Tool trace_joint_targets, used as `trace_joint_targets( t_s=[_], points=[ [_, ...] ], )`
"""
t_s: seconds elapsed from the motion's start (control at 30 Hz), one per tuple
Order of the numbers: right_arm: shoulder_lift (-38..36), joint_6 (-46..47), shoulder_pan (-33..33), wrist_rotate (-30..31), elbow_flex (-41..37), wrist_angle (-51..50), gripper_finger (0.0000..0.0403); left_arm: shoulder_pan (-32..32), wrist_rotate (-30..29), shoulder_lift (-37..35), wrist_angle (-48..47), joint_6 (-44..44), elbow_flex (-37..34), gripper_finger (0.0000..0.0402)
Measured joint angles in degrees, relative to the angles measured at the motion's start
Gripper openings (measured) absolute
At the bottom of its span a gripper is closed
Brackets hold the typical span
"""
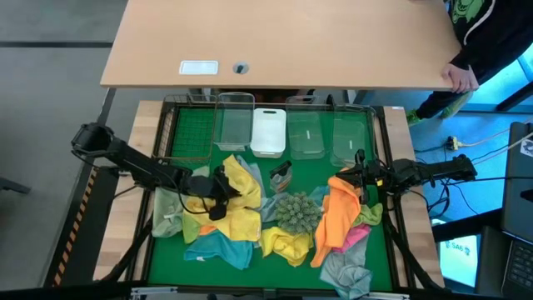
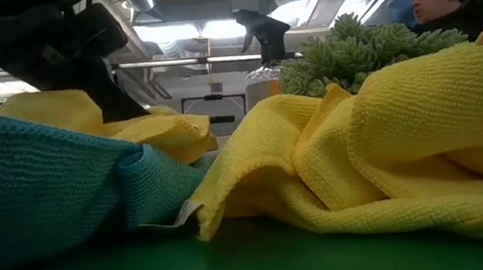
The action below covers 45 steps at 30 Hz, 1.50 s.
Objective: Sort microfiber towel by color & place in baskets
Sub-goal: Put the top left yellow microfiber towel into the left transparent bin
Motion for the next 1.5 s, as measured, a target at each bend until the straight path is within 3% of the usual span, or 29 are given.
trace_joint_targets(
  t_s=[0.4,0.6,0.73,0.97,1.13,1.5],
  points=[
    [0.0,0.0,0.01,0.0,0.0,0.01,0.0017,0.29,-6.55,-14.9,0.22,-0.37,0.0,0.0002],
    [0.0,-0.05,0.01,0.0,0.0,0.02,0.0017,0.29,-13.11,-22.29,3.67,-0.3,0.0,0.0001],
    [0.0,-0.05,0.01,0.0,0.0,0.02,0.0017,0.29,-16.22,-24.95,11.11,4.25,0.0,0.0001],
    [0.01,-0.05,0.01,0.0,0.0,0.02,0.0017,1.32,-18.5,-25.25,32.64,18.36,0.0,0.0],
    [0.0,-0.25,0.02,0.0,0.0,0.02,0.0017,5.77,-18.55,-25.21,38.78,23.49,0.0,0.0],
    [0.0,-0.25,0.0,0.0,0.0,0.02,0.0017,24.01,-14.54,-20.5,40.77,21.31,0.0,0.0]
  ],
)
